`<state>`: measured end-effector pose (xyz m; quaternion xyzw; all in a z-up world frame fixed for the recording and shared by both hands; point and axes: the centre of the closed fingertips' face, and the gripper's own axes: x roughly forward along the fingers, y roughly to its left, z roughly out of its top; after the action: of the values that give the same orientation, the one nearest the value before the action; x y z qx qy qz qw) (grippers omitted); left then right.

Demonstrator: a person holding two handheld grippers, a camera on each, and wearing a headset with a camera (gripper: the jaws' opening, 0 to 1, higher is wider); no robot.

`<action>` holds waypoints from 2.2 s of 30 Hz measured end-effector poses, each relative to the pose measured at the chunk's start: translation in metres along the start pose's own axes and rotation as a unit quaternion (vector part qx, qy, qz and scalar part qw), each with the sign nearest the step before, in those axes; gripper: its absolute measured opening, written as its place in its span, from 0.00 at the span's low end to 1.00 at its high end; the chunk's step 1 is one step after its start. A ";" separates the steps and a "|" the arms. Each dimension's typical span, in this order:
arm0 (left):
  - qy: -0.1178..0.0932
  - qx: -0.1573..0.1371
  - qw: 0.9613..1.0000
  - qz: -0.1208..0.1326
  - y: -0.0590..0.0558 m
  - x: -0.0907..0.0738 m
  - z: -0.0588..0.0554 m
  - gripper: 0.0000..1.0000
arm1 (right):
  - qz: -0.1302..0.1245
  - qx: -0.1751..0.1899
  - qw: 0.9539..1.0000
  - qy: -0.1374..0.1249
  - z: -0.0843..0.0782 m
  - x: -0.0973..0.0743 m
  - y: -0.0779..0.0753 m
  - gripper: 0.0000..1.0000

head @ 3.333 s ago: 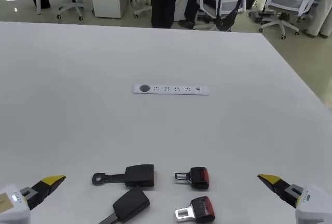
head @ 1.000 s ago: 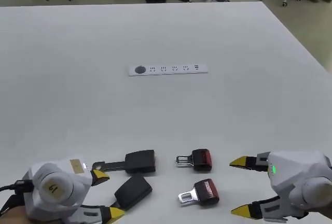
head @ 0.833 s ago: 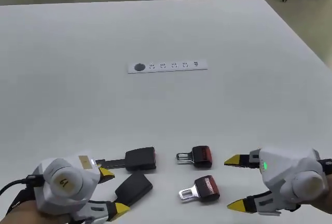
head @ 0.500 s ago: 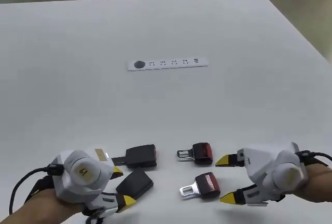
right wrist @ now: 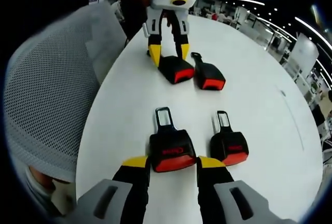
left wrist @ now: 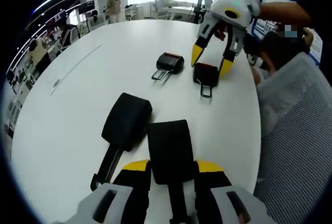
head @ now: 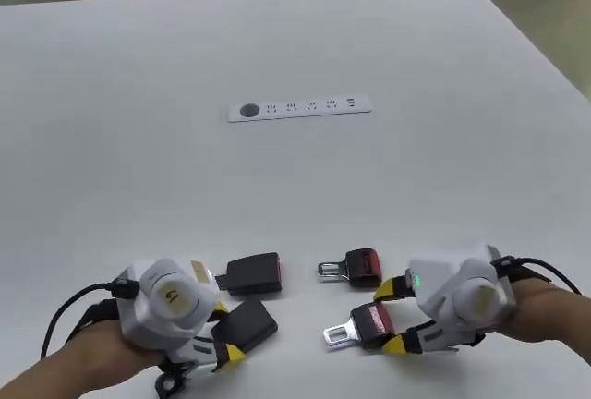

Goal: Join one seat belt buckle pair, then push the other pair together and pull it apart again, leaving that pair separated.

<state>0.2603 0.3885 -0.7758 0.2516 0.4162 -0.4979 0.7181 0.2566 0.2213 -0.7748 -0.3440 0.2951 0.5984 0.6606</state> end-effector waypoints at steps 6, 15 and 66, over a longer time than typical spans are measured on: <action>0.012 0.063 0.998 -0.022 -0.005 0.002 0.000 0.34 | -0.011 0.016 1.000 -0.008 0.002 0.001 0.000 0.32; 0.018 0.089 0.995 -0.040 -0.005 0.002 -0.001 0.33 | -0.017 0.025 0.999 -0.011 0.002 0.006 -0.002 0.31; 0.060 0.130 0.988 -0.057 -0.005 0.005 -0.006 0.33 | -0.014 0.051 0.998 -0.029 0.046 0.038 0.000 0.30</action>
<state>0.2545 0.3891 -0.7828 0.3487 0.4039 -0.5717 0.6233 0.2593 0.2805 -0.7785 -0.2965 0.3009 0.5833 0.6937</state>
